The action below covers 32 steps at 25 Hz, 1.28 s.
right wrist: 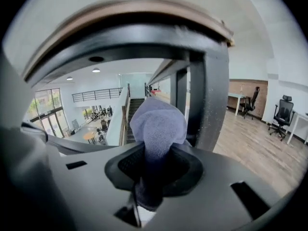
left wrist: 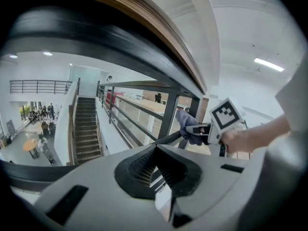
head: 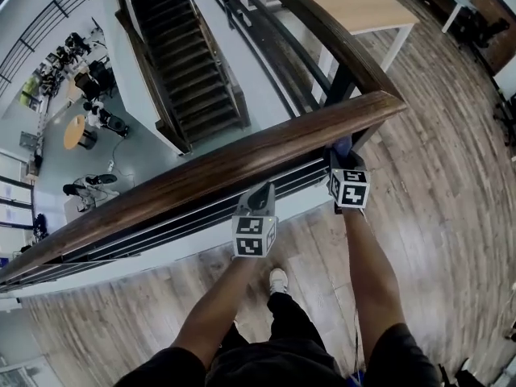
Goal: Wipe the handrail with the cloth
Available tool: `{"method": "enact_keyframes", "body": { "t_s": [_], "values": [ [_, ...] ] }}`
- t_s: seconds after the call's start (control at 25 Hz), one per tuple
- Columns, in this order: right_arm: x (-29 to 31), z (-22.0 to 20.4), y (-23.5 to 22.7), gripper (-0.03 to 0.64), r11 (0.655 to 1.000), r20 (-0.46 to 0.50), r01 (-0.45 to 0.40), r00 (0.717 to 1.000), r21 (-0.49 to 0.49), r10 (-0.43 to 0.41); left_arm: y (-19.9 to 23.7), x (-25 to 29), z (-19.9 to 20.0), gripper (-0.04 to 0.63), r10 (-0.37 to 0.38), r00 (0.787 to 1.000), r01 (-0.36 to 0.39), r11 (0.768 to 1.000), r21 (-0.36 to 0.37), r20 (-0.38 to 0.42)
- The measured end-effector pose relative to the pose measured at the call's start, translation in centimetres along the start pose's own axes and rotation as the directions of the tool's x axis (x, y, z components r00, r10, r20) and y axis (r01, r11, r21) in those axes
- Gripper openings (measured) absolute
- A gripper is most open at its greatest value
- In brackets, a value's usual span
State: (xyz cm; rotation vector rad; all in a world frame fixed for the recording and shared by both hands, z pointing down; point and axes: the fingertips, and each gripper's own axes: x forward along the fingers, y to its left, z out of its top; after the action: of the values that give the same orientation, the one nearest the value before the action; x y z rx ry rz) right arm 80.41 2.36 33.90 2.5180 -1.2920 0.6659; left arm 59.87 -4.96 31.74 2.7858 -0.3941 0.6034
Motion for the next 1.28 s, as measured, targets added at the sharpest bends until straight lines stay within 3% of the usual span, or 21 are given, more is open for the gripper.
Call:
{"method": "enact_keyframes", "body": {
  "t_s": [0.16,0.24,0.4,0.6,0.84,1.04,1.2,1.28],
  "values": [
    [-3.7,-1.0,7.7,0.087,0.999,0.114,-0.046,0.992,-0.002,0.046,2.8,-3.9,-0.9,0.003,-0.008,0.996,0.007,1.000,0.010,0.089],
    [-5.4,-2.7,12.5,0.087,0.996,0.120,-0.089,0.989,0.013,0.086,4.8,-6.2,-2.4,0.002,0.008,0.995,-0.010,1.000,0.017,0.102],
    [-8.7,-7.1,23.3,0.087,0.985,0.099,-0.175,0.980,0.006,0.173,10.0,-12.3,-6.5,0.002,0.069,0.991,-0.065,0.997,-0.036,0.117],
    [-11.3,-11.7,38.4,0.087,0.961,0.097,-0.277,0.956,-0.027,0.278,19.7,-22.6,-13.0,0.002,0.183,0.973,-0.168,0.979,-0.113,0.140],
    [-10.9,-16.9,54.7,0.087,0.941,0.097,-0.336,0.936,-0.044,0.339,31.7,-32.6,-19.9,0.002,0.272,0.950,-0.253,0.958,-0.135,0.152],
    [-10.0,-17.7,69.5,0.087,0.890,0.117,-0.449,0.883,-0.074,0.455,43.1,-41.1,-23.6,0.003,0.405,0.897,-0.380,0.911,-0.159,0.179],
    [-9.5,-18.4,81.3,0.087,0.824,0.124,-0.558,0.814,-0.098,0.567,52.2,-47.2,-26.9,0.002,0.521,0.834,-0.484,0.849,-0.214,0.180],
    [-8.6,-19.2,86.6,0.087,0.788,0.107,-0.607,0.781,-0.104,0.615,56.3,-49.8,-28.7,0.002,0.578,0.793,-0.530,0.810,-0.250,0.193]
  ]
}}
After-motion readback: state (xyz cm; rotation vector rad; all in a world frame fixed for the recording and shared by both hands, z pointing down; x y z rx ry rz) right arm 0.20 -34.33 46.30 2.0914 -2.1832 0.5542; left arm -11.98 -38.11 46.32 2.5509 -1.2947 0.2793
